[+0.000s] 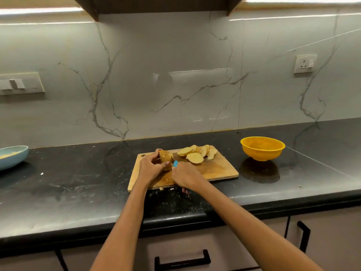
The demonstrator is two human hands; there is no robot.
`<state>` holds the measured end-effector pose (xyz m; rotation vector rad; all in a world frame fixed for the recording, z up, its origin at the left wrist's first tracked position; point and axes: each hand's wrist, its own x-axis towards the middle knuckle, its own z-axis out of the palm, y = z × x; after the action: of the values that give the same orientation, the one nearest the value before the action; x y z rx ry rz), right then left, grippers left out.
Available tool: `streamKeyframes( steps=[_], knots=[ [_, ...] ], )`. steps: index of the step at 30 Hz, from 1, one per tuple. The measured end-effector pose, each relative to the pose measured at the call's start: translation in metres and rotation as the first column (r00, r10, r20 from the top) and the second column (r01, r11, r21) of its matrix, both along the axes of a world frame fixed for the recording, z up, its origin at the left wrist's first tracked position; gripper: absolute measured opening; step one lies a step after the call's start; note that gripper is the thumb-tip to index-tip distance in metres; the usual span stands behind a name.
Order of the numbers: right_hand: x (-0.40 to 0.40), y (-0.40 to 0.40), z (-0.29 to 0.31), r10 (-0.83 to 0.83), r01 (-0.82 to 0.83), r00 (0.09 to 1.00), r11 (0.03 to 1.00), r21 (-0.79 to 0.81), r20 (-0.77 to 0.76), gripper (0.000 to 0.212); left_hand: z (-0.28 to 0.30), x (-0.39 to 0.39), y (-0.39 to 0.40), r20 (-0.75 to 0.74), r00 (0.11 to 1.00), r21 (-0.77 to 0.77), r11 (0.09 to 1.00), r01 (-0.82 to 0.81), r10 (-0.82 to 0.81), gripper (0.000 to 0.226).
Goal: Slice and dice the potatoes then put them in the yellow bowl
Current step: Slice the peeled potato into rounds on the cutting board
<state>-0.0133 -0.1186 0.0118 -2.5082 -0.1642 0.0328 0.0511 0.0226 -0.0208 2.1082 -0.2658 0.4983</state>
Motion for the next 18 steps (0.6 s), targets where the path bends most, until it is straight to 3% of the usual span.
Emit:
streamKeyframes(
  steps=[9, 14, 18],
  knots=[
    [0.014, 0.008, 0.0, 0.006, -0.007, 1.0, 0.994, -0.105, -0.011, 0.029, 0.002, 0.001, -0.002, -0.002, 1.0, -0.003, 1.0, 0.005, -0.005, 0.049],
    [-0.001, 0.0, 0.004, 0.011, -0.049, 0.988, 0.967, -0.25, -0.151, 0.03, 0.004, 0.002, -0.003, -0.034, 0.998, -0.022, 0.998, -0.052, 0.051, 0.052],
    [-0.01, -0.01, 0.009, 0.011, -0.062, 0.982, 0.962, -0.267, -0.187, 0.035, 0.003, 0.0, -0.003, -0.04, 0.996, -0.015, 0.997, -0.081, 0.08, 0.037]
  ],
)
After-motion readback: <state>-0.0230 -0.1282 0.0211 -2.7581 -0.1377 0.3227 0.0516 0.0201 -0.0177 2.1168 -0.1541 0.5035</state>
